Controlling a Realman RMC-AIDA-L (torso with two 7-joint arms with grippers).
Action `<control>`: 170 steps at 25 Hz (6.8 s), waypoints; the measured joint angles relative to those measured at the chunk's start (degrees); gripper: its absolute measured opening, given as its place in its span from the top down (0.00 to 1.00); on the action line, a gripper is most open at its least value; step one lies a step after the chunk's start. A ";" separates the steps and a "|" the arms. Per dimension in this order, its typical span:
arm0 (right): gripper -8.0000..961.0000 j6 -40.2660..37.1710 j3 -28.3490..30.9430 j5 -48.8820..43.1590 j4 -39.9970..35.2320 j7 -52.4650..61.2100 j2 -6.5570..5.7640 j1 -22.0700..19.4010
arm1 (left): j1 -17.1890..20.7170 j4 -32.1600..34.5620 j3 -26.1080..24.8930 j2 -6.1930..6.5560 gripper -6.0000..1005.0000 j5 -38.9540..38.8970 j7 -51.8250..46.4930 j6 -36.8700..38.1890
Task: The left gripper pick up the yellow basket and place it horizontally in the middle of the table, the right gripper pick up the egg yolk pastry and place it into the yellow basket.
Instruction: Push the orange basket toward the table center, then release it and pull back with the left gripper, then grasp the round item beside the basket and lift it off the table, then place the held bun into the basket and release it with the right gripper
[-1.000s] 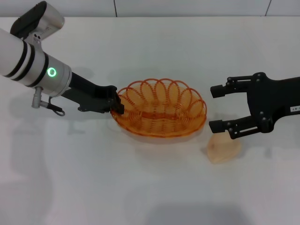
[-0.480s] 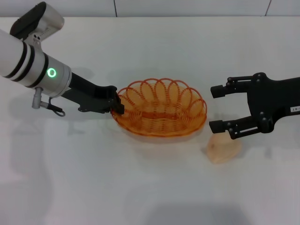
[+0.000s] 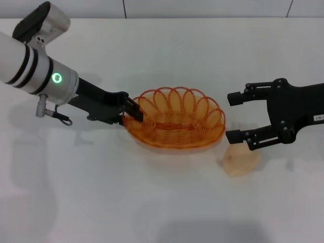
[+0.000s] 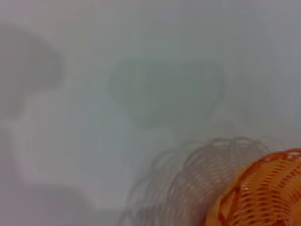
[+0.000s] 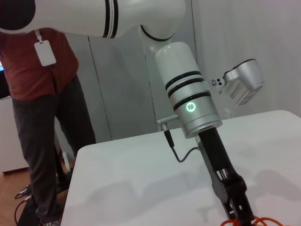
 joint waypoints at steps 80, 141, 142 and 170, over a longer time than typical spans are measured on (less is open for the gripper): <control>0.16 8.89 -3.05 -17.14 1.38 7.56 0.17 -0.86 | 14.13 24.07 8.06 -1.84 0.12 -17.32 58.01 8.28; 0.89 13.27 -14.46 -17.31 -12.57 20.97 0.53 4.00 | 16.63 24.95 7.26 -1.13 0.12 -20.21 59.80 10.14; 0.90 13.93 -15.03 -17.30 -11.98 20.98 0.53 4.64 | 16.75 25.04 7.26 -1.12 0.12 -20.23 59.84 10.26; 0.90 27.01 -25.16 -16.44 -4.68 21.15 0.72 9.58 | 18.18 25.95 7.26 -1.50 0.12 -21.03 59.93 11.20</control>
